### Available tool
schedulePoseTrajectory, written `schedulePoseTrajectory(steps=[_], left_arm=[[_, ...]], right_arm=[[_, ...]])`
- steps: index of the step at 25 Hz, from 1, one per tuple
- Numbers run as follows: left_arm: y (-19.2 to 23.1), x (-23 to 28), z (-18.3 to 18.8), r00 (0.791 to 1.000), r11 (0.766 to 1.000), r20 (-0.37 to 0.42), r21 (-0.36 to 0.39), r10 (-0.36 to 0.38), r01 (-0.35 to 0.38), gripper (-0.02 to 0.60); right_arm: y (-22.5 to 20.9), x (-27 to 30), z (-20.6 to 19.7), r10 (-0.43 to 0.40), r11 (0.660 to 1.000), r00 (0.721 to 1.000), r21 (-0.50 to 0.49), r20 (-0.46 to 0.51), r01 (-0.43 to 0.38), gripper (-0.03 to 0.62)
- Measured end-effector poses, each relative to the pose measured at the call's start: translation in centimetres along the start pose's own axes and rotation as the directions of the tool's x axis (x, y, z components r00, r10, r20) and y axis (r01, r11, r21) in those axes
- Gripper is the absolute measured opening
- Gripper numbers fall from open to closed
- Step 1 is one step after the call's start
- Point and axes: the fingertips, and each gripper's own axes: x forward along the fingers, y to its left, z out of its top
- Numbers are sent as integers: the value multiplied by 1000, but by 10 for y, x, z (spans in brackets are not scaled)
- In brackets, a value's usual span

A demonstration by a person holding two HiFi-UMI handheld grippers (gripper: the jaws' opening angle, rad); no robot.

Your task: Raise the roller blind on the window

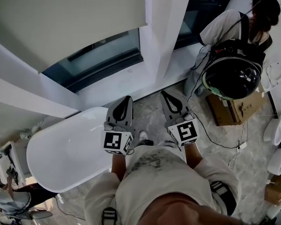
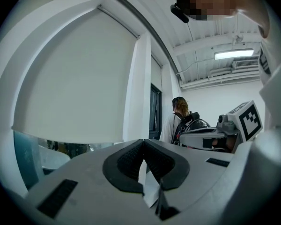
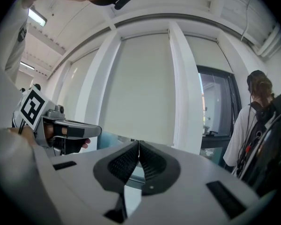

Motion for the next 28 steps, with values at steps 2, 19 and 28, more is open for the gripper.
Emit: schedulePoseTrajectory(steps=[2, 19, 28], left_arm=[[9, 7, -1, 1000, 1000, 1, -2, -11, 11, 9], [63, 64, -1, 997, 997, -4, -21, -71, 71, 9], [87, 112, -11, 999, 998, -16, -32, -46, 45, 9]], right_arm=[[-1, 11, 1, -8, 1000, 1000, -7, 0, 8, 61], [-26, 77, 2, -86, 996, 996, -5, -32, 86, 61], [-58, 124, -2, -57, 998, 998, -12, -19, 57, 63]])
